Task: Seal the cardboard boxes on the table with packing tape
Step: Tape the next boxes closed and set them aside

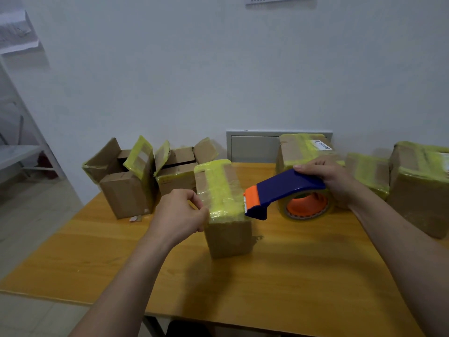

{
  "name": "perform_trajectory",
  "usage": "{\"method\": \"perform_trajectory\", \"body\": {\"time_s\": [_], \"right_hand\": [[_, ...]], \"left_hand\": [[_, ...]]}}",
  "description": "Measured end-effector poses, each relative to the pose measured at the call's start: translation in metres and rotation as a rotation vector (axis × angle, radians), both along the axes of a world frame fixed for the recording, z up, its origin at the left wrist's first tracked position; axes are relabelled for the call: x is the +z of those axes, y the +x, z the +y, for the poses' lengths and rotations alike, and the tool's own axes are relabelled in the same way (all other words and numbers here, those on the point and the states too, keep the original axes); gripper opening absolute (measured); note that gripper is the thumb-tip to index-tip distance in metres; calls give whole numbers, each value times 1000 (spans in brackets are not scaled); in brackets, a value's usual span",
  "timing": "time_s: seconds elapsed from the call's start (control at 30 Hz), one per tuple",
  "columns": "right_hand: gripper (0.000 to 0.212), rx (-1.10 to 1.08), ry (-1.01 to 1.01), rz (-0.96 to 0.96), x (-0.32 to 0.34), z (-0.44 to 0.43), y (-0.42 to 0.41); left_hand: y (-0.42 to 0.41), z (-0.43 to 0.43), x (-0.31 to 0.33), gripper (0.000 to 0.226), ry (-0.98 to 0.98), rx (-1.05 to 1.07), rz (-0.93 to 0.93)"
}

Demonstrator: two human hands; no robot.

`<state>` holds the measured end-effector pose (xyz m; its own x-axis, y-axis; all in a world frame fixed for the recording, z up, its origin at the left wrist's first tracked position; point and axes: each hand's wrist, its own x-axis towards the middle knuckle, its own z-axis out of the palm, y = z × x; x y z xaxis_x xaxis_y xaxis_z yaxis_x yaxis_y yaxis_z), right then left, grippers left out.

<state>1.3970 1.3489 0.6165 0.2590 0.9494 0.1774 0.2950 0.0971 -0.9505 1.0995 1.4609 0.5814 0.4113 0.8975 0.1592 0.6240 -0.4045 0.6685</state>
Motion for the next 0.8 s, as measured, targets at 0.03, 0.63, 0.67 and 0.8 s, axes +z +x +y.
{"method": "perform_trajectory", "body": {"time_s": [0.03,0.63,0.67,0.8], "right_hand": [[37,0,0,2,0,2,-1],[53,13,18,-9,-9,0,2],[52,11,11,-3,-10,-1,5],[47,24,-28,-4,-14,-5,11]], "left_hand": [[-2,1,2,11,58,1,101],[89,37,-12,50,87,-249,411],[87,38,-13,51,83,-256,412],[79,44,-18,54,93,-272,431]]}}
